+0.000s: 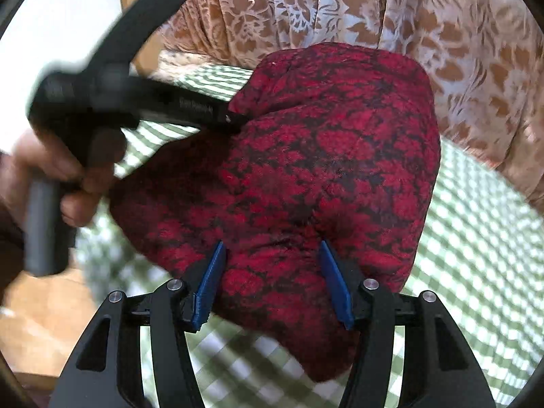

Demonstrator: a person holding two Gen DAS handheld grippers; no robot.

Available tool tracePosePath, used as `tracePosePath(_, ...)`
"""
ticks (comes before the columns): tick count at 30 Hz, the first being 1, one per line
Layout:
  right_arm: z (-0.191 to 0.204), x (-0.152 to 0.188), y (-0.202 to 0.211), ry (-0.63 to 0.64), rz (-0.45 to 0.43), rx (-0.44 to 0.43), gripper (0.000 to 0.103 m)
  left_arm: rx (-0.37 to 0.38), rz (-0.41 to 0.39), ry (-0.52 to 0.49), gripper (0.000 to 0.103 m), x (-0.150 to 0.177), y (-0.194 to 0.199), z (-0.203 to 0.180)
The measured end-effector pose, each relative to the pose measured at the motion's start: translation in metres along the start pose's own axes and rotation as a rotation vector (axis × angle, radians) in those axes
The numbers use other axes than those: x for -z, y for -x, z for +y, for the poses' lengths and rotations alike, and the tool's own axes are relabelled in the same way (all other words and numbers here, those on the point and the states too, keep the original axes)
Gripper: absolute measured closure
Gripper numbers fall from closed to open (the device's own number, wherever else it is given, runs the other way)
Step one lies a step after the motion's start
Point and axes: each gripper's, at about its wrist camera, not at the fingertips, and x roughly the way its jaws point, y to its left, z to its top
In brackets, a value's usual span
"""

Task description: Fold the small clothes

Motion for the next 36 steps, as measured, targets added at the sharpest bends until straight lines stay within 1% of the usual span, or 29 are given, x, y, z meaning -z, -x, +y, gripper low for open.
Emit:
tracePosePath(1,-0.009,-0.005,0.010,-0.042,-0.009,-0.037,0.046,-0.005,-0.010,-0.007,0.082,0.001,0.002,-0.001)
tracePosePath(2,-0.017,-0.013,0.023,-0.077,-0.044,-0.043,0.046,-0.006,-0.014,-0.007,0.082,0.001,0.002,-0.001)
tracePosePath(4,-0.027,-0.030,0.038,-0.123,-0.111,-0.031,0.046,0.000,-0.027,0.002,0.082,0.001,0.003,0.000)
tracePosePath(5,-0.035,-0.045,0.043,-0.163,-0.148,-0.024,0.046,0.003,-0.032,0.004,0.082,0.001,0.003,0.000)
tracePosePath(6,-0.039,-0.053,0.043,-0.182,-0.161,-0.013,0.046,0.003,-0.035,0.006,0.082,0.001,0.004,0.000)
tracePosePath(8,-0.051,-0.080,0.030,-0.230,-0.178,0.064,0.046,0.004,-0.041,0.006,0.082,0.002,0.004,-0.001)
tracePosePath(9,-0.056,-0.087,0.021,-0.249,-0.176,0.084,0.046,0.005,-0.045,0.007,0.082,0.003,0.004,0.000)
tracePosePath(11,-0.065,-0.105,-0.008,-0.281,-0.138,0.136,0.046,0.009,-0.050,0.009,0.082,0.003,0.003,0.000)
tracePosePath(14,-0.070,-0.120,-0.044,-0.257,-0.115,0.248,0.046,0.001,-0.062,0.011,0.082,0.004,-0.001,0.000)
tracePosePath(15,-0.076,-0.127,-0.062,-0.238,-0.095,0.267,0.045,-0.006,-0.065,0.007,0.082,0.004,-0.003,-0.001)
tracePosePath(16,-0.078,-0.126,-0.079,-0.214,-0.062,0.291,0.044,-0.005,-0.069,0.002,0.082,0.005,-0.006,-0.002)
tracePosePath(17,-0.083,-0.119,-0.101,-0.199,-0.009,0.318,0.043,-0.005,-0.077,0.001,0.081,0.006,-0.008,-0.004)
tracePosePath(18,-0.090,-0.116,-0.107,-0.221,-0.008,0.308,0.043,-0.011,-0.087,-0.001,0.081,0.006,-0.008,-0.004)
tracePosePath(20,-0.099,-0.116,-0.105,-0.251,-0.017,0.267,0.043,-0.009,-0.095,0.004,0.082,0.006,-0.007,-0.005)
tracePosePath(25,-0.101,-0.112,-0.100,-0.251,-0.040,0.249,0.042,-0.004,-0.106,0.014,0.082,0.007,-0.003,-0.004)
tracePosePath(31,-0.102,-0.113,-0.093,-0.258,-0.068,0.232,0.041,-0.032,-0.117,0.001,0.080,0.008,0.003,-0.009)
tracePosePath(35,-0.100,-0.114,-0.080,-0.272,-0.096,0.228,0.035,-0.047,-0.120,-0.006,0.079,0.008,0.009,-0.011)
tracePosePath(36,-0.100,-0.114,-0.078,-0.270,-0.098,0.225,0.035,-0.052,-0.122,-0.008,0.078,0.009,0.011,-0.011)
